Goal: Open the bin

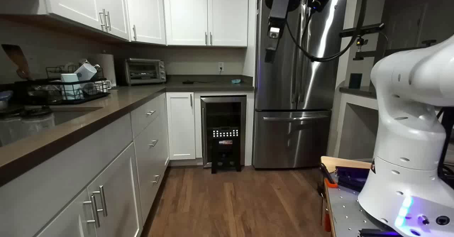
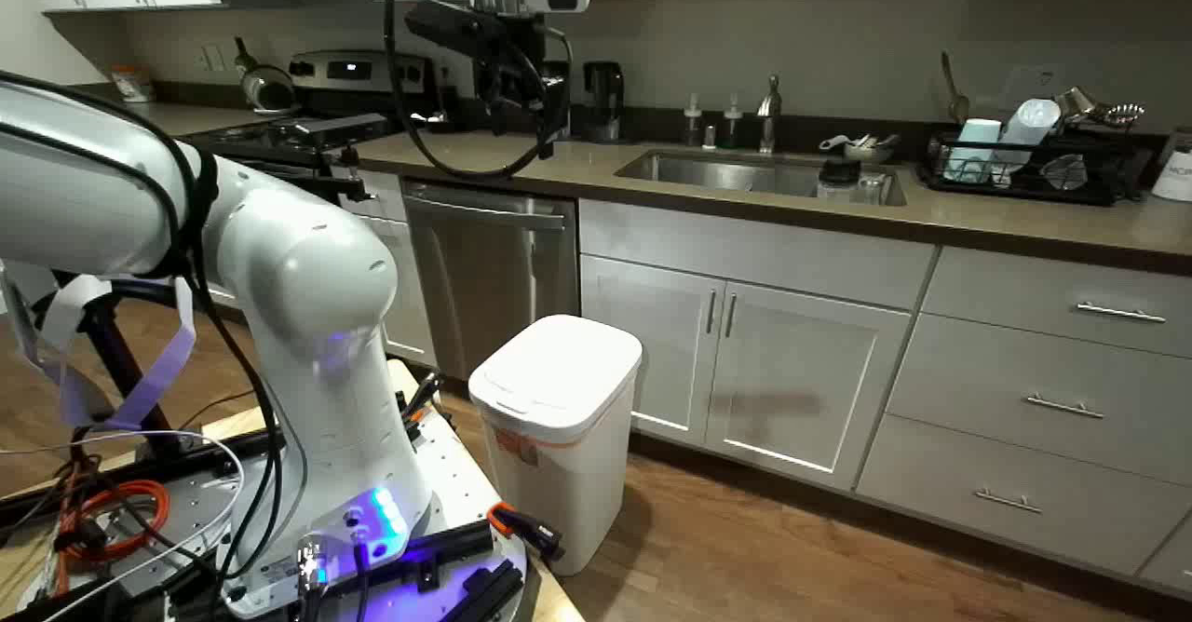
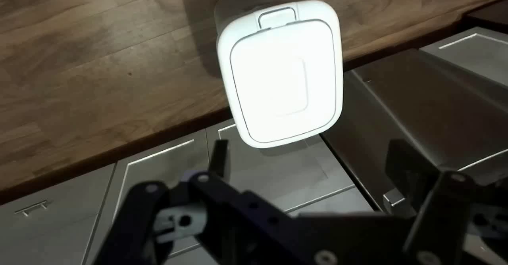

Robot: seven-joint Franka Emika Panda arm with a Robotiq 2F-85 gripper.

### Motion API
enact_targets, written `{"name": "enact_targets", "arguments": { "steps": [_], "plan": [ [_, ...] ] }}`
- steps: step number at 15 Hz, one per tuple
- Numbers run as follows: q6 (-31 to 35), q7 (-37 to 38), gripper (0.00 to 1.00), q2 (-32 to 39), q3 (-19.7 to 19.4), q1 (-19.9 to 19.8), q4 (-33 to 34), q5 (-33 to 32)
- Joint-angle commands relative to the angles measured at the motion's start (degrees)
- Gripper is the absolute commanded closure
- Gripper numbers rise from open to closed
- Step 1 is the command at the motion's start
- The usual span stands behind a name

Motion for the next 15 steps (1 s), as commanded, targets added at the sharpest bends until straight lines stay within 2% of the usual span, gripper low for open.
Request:
{"name": "enact_targets", "arguments": {
  "steps": [1,11,15],
  "plan": [
    [-0.3,-0.6,0.0,0.1,0.7,-0.9,0.2,0.6],
    [-0.3,-0.6,0.0,0.1,0.6,-1.0,0.2,0.6],
    [8.3,-2.3,0.0,6.2,0.7,-0.6,-4.2,1.1]
  ]
}}
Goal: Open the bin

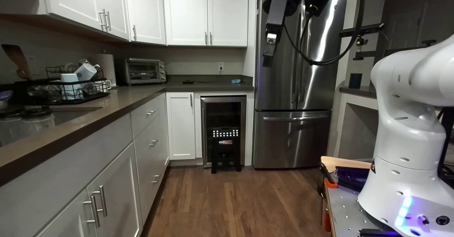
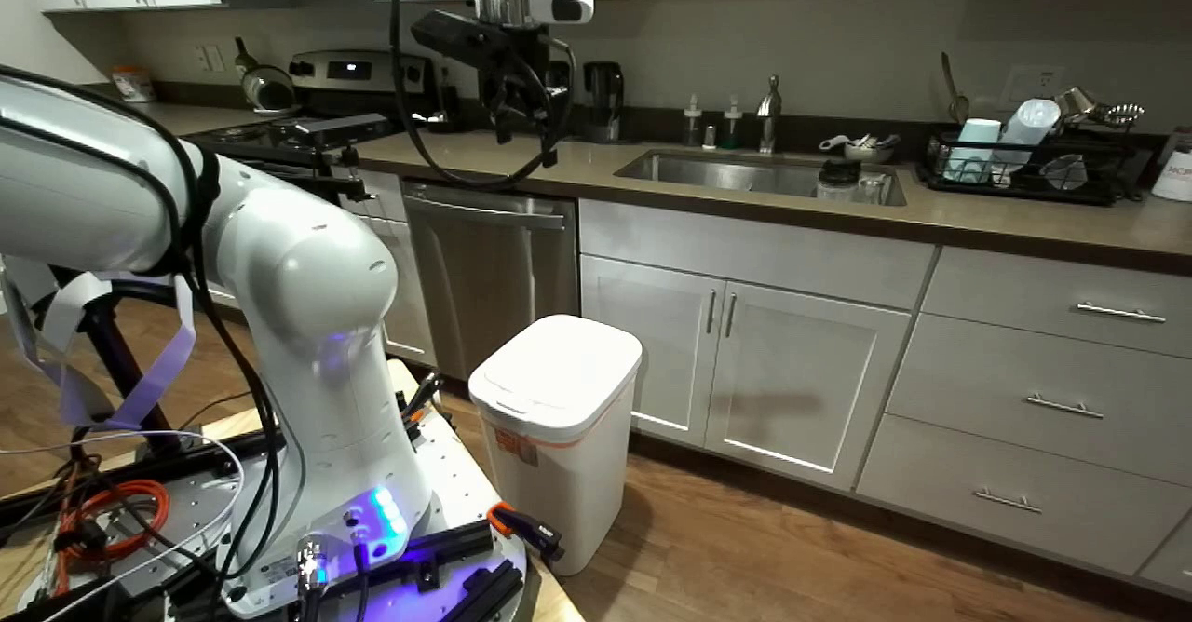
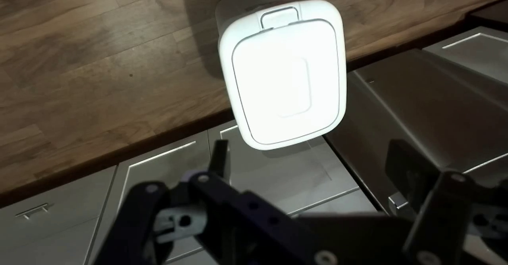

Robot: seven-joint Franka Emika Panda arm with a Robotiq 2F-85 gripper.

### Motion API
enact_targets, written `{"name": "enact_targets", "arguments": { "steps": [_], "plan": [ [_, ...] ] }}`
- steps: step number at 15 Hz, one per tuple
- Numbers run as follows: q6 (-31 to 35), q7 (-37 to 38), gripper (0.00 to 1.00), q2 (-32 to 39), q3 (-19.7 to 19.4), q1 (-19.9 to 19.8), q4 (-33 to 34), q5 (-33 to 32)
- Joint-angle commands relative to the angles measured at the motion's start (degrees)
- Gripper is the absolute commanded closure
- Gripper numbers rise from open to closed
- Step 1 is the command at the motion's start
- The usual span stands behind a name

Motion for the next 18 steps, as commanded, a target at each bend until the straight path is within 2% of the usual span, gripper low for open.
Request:
{"name": "enact_targets", "arguments": {
  "steps": [1,3,4,6,11,15,18],
  "plan": [
    [9.3,-2.6,0.0,7.1,0.5,-0.2,-4.8,1.4],
    [15.8,-3.1,0.0,12.1,0.5,0.7,-7.8,1.9],
    [18.3,-3.2,0.0,16.8,0.5,1.1,-6.1,2.0],
    [24.2,-3.2,0.0,22.8,0.9,2.7,-7.5,2.7],
    [35.1,-5.2,0.0,39.7,3.0,9.5,-7.5,10.1],
    [43.7,-7.6,0.0,51.9,8.3,13.1,-7.5,17.1],
    [48.8,-10.7,0.0,60.4,13.6,12.7,-5.6,20.8]
  ]
}}
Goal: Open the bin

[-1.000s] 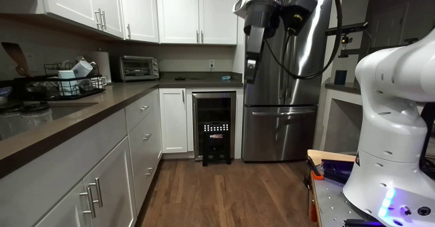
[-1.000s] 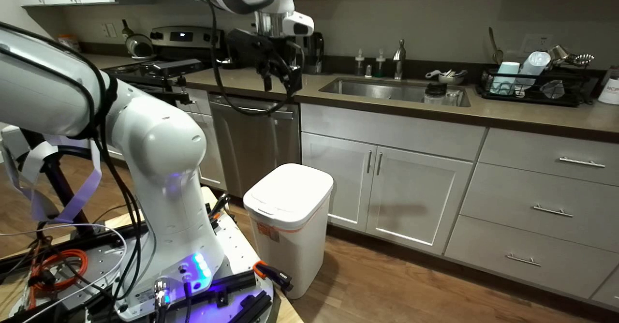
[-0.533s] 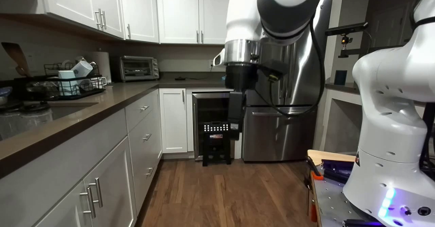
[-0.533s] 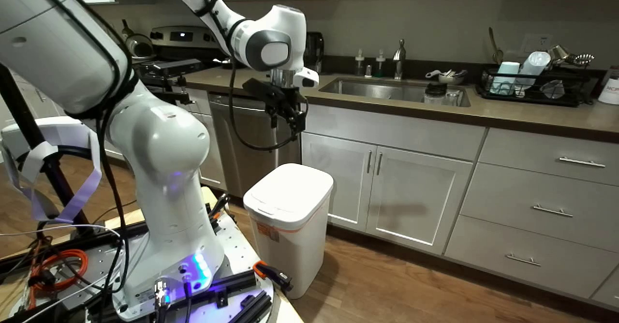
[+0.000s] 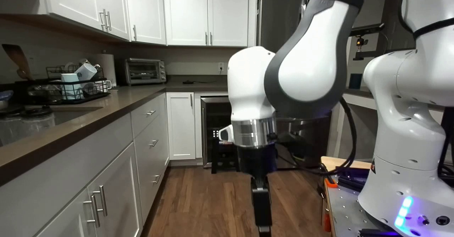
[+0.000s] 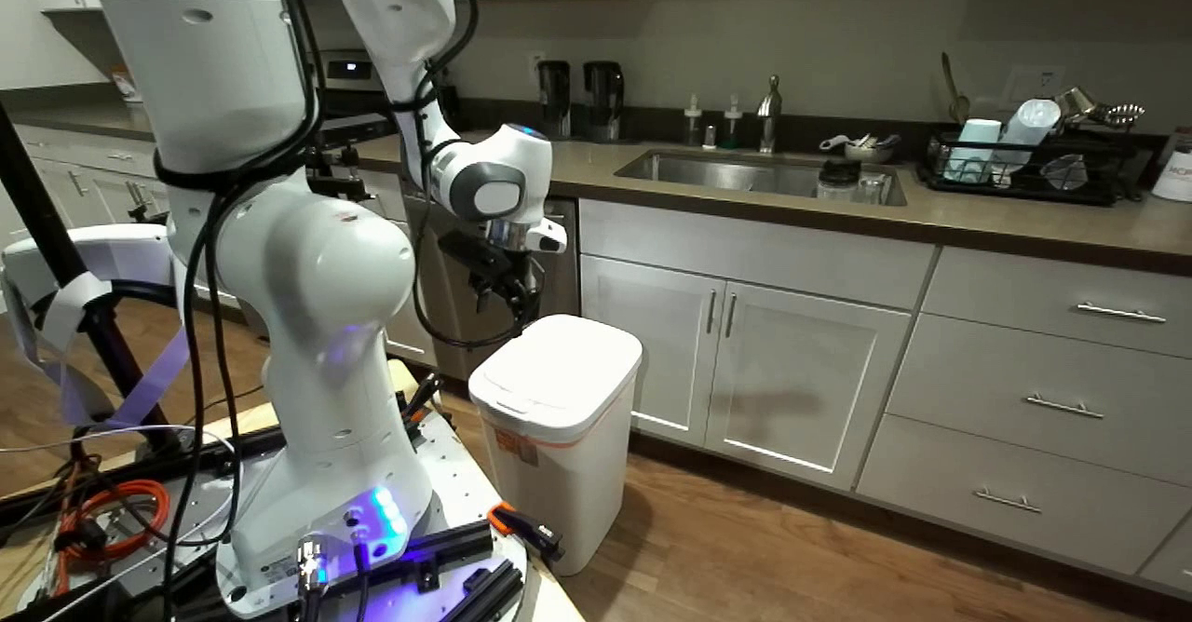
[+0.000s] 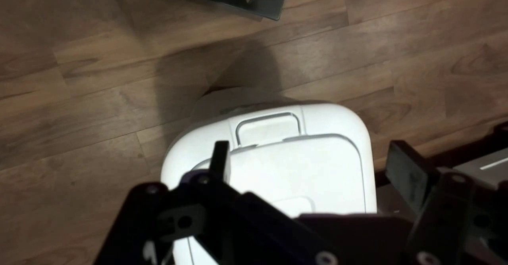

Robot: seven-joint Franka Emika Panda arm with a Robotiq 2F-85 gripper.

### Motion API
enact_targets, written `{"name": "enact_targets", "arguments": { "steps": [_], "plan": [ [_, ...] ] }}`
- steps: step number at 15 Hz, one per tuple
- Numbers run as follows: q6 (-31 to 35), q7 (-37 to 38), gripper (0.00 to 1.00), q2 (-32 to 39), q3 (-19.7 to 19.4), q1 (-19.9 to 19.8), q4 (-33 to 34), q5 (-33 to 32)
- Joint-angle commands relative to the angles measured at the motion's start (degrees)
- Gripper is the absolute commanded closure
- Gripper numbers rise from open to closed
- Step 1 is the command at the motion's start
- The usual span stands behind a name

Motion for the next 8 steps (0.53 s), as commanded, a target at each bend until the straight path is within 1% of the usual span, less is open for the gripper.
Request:
{"name": "enact_targets", "arguments": {
  "steps": [1,2,4,6,8],
  "plan": [
    [7.3,-5.5,0.0,10.5,6.2,-1.3,2.5,4.5],
    [10.4,-5.4,0.0,13.7,8.0,-2.0,3.1,3.3],
    [14.3,-4.3,0.0,19.1,10.6,-3.9,4.8,-0.1],
    [16.8,-3.1,0.0,23.8,12.2,-6.0,6.5,-4.3],
    [19.4,-1.9,0.0,28.6,12.3,-7.3,8.0,-9.3]
  ]
}}
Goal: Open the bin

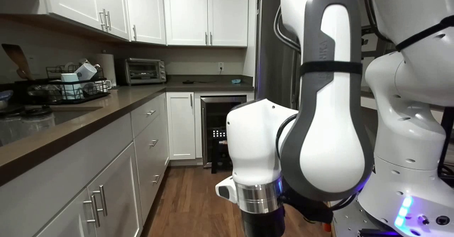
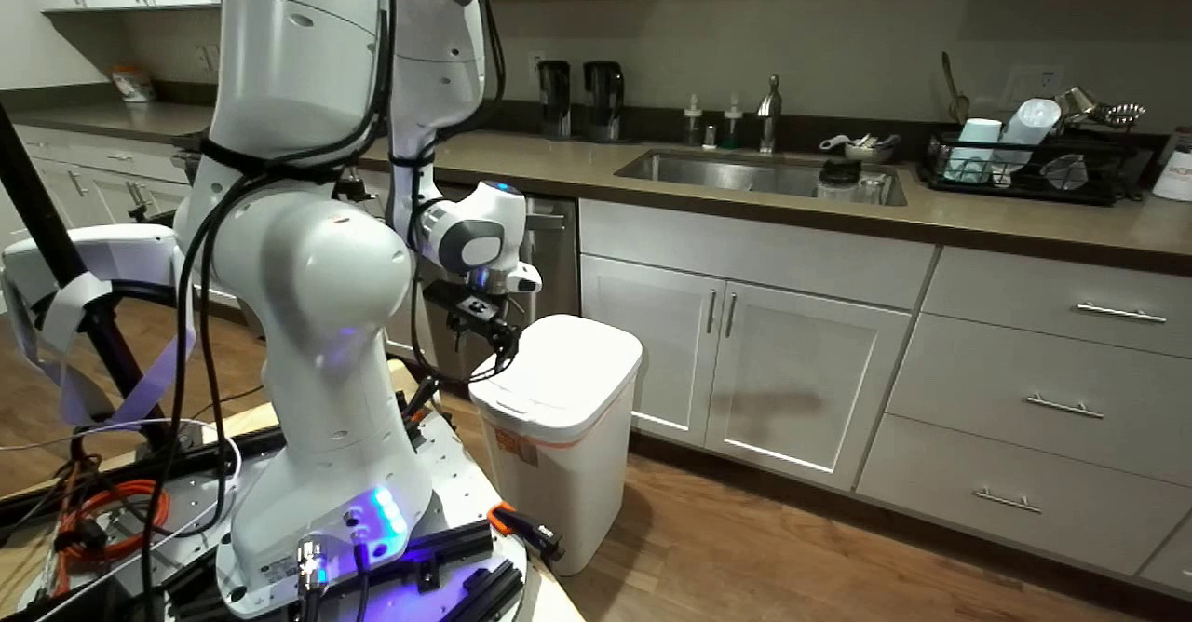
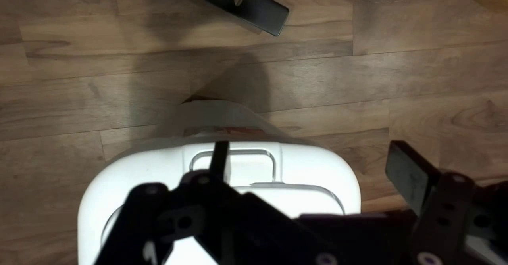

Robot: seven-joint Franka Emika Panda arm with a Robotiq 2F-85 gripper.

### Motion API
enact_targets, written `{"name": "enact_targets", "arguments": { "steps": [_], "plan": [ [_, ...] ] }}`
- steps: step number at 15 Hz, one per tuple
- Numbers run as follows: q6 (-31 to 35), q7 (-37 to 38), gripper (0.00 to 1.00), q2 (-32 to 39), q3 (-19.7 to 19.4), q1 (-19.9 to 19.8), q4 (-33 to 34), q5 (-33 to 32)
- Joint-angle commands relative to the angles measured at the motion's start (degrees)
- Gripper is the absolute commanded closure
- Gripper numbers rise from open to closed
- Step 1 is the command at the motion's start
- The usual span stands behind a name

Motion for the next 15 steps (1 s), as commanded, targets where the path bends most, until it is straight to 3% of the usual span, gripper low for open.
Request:
{"name": "enact_targets", "arguments": {
  "steps": [1,5,10,11,12,15],
  "plan": [
    [4.3,1.3,0.0,9.7,0.3,-3.4,4.0,-8.8],
    [0.4,2.5,0.0,16.8,-4.2,-3.3,10.4,-18.1],
    [-2.7,3.1,0.0,24.2,-6.8,-3.7,18.4,-22.7],
    [-3.4,3.2,0.25,25.2,-6.8,-3.8,19.6,-23.0],
    [-3.5,3.4,0.27,26.3,-7.0,-3.6,20.5,-23.3],
    [-2.2,4.8,0.47,28.0,-7.5,-2.3,21.4,-23.3]
  ]
}}
